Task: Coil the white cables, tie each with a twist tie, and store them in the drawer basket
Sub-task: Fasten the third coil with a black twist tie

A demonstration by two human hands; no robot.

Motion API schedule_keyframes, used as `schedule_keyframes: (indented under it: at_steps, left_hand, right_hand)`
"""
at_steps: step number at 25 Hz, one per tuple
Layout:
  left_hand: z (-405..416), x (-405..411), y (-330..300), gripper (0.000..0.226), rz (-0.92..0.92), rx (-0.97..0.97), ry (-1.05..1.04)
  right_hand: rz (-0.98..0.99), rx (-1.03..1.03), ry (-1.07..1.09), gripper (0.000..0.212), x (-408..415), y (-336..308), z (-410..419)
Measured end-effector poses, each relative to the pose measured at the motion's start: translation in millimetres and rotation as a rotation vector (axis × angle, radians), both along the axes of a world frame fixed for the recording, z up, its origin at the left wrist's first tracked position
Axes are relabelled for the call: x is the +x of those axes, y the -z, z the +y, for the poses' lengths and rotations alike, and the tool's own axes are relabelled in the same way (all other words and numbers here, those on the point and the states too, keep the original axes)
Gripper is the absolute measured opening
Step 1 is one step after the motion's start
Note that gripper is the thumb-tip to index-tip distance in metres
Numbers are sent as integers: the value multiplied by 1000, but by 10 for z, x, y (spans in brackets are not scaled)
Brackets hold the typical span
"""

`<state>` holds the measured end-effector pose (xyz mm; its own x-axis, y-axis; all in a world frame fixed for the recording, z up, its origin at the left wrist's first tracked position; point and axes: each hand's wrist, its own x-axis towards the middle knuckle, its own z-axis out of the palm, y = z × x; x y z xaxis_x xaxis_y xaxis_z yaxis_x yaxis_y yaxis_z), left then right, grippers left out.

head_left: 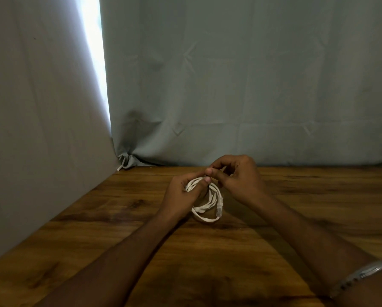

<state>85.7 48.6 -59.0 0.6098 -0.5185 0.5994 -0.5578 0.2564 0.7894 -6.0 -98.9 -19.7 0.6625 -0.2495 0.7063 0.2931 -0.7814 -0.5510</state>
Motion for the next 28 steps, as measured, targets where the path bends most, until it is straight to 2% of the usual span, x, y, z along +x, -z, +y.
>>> schedule_keyframes:
  at_steps: [5,8,12,15,17,20,23,25,28]
  left_hand:
    - [12,-23,-27,19,9,-30,-22]
    - [-29,-17,-7,16,57,9,-58]
    - [-47,-6,-5,20,209,35,-9]
    - [-8,-15,-18,22,252,92,10]
    - [-1,-22,-20,21,271,75,22]
    - [-5,-51,-25,19,291,33,27]
    - [3,-68,-22,20,224,36,33]
    - [-6,-61,-17,20,217,43,29]
    - [-20,-51,-19,18,242,54,-5]
  right_hand:
    - [43,211,-135,9,30,-18,11]
    - [-12,136,-31,7,33,12,21]
    - [-154,-16,60,13,8,34,77]
    - [-302,25,88,13,-20,-40,81]
    - [-336,131,55,7,-33,-74,80]
    - [-116,266,-112,17,-15,-46,27]
    - [31,212,-179,6,12,44,12]
    - [-18,273,-96,12,13,17,32]
    - [-200,460,108,16,1,-106,7]
